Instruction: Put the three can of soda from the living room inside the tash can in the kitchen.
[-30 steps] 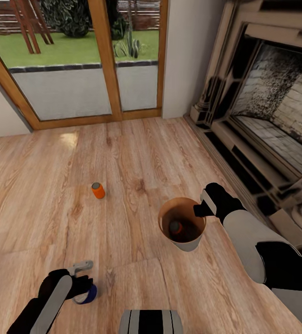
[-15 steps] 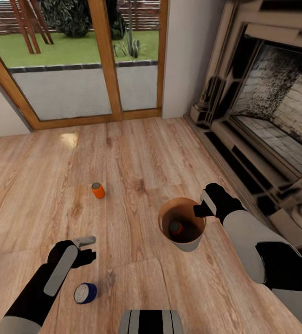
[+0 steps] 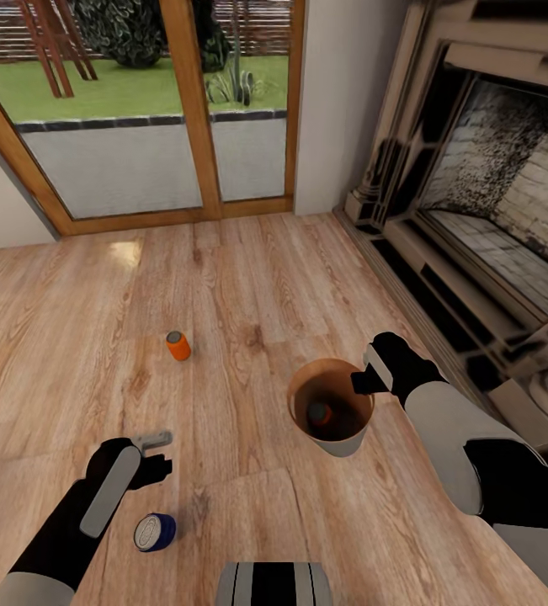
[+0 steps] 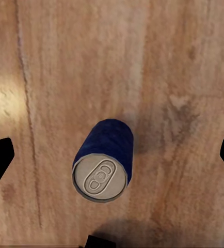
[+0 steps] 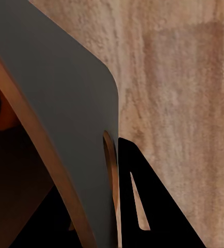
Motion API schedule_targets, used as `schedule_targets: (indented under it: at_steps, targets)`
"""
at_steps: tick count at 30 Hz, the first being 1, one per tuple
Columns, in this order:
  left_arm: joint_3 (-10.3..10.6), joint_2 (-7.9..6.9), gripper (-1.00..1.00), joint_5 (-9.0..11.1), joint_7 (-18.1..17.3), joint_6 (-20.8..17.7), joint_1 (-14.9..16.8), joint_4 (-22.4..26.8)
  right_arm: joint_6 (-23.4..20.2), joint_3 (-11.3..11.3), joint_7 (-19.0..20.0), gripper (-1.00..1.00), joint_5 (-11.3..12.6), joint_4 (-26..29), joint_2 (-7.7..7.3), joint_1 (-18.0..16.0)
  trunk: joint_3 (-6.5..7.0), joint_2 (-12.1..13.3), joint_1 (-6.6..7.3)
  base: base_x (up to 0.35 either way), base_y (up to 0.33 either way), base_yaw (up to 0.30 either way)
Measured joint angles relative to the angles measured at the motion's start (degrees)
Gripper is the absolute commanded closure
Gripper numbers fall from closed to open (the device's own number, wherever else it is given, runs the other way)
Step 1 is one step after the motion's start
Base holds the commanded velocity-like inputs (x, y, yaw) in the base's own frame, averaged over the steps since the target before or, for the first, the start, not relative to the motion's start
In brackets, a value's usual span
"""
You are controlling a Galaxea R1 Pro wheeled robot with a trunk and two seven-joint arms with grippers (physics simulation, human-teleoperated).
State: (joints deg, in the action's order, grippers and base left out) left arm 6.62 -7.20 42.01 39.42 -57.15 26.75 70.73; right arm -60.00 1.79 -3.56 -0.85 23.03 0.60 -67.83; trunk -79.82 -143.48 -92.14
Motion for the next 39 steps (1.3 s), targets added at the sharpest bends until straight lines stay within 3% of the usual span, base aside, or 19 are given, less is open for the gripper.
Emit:
schedule_targets:
  at_steps: [6, 23, 31, 39]
  targets:
    - [0.0, 0.0, -1.0, -0.07, -0.21, 0.37, -0.03, -3.61, 0.0, 0.03, -0.01, 1.0, -0.14, 0.0, 0.01, 0.0, 0.0, 0.0, 0.0, 0.0, 0.0, 0.0]
    - [0.33, 0.0, -1.0, -0.05, -0.34, 2.8, -0.03, -4.28, 0.0, 0.01, -0.09, 1.0, -0.06, 0.0, -0.02, 0.0, 0.0, 0.0, 0.0, 0.0, 0.0, 0.0]
    - [0.34, 0.0, -1.0, -0.07, -0.39, 2.91, -0.03, -4.34, 0.0, 0.07, -0.09, 1.0, -0.05, -0.01, 0.0, 0.01, -1.77, -0.1, -0.21, 0.0, 0.0, 0.0]
    - [0.49, 0.0, -1.0, -0.09, -0.38, 3.64, -0.03, -4.37, 0.0, 0.07, -0.09, 1.0, -0.02, 0.0, 0.01, 0.01, -1.77, -0.11, -0.21, 0.0, 0.0, 0.0]
